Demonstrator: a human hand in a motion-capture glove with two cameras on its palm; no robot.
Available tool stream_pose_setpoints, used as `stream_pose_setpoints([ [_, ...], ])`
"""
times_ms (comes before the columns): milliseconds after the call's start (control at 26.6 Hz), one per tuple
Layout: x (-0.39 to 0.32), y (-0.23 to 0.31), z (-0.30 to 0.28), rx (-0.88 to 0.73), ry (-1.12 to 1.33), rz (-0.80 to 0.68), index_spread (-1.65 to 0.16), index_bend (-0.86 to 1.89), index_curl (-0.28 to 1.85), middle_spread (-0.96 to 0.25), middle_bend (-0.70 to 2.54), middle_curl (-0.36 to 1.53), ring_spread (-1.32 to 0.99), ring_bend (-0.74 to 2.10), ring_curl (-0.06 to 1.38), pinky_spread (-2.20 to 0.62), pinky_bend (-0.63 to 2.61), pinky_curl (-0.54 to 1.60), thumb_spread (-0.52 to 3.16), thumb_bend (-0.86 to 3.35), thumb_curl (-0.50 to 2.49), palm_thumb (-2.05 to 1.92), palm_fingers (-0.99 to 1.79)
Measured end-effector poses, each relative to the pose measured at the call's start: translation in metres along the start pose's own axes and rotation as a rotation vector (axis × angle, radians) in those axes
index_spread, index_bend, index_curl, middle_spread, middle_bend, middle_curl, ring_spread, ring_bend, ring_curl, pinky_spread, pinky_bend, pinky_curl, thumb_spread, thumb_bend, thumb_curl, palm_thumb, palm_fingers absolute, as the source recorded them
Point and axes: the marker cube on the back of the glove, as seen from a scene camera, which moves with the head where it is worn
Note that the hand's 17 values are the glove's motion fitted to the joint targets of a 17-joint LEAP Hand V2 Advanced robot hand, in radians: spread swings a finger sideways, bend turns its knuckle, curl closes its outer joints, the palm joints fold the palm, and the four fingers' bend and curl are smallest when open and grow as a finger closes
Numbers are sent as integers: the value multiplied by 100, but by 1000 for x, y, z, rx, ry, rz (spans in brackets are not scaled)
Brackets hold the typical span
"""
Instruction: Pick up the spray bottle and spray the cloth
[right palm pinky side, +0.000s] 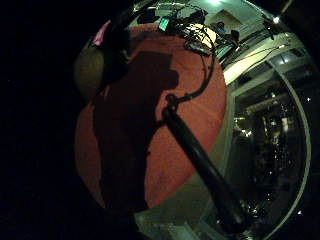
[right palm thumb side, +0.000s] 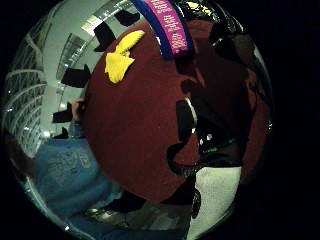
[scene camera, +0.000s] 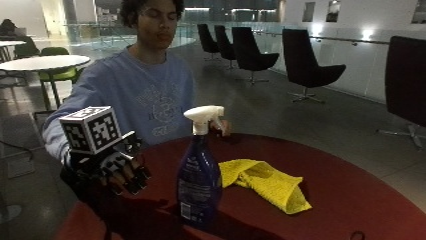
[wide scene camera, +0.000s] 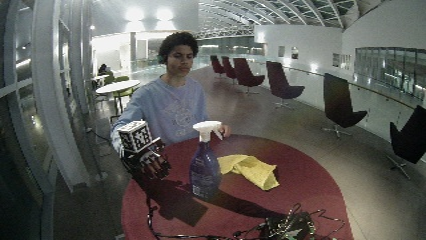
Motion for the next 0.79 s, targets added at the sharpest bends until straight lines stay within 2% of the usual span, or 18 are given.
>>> stream_pose_setpoints([
  [188, 0, -16, 4, -14, -237, 79, -34, 11, 31, -8, 18, 30, -5, 30, 28, 16, 23, 28, 115, 20, 27, 60, 69],
  [377, -10, -45, 7, 71, -650, 156, -37, 9, 29, -7, 19, 31, -3, 30, 29, 18, 27, 30, 116, 15, 27, 57, 63],
  [565, -24, -72, 13, 139, -958, 209, -38, 8, 26, -6, 20, 32, -2, 32, 30, 18, 30, 32, 116, 10, 27, 56, 60],
  [791, -37, -103, 27, 175, -1125, 253, -39, 9, 24, -5, 21, 34, -1, 33, 30, 18, 33, 33, 114, 7, 28, 59, 59],
])
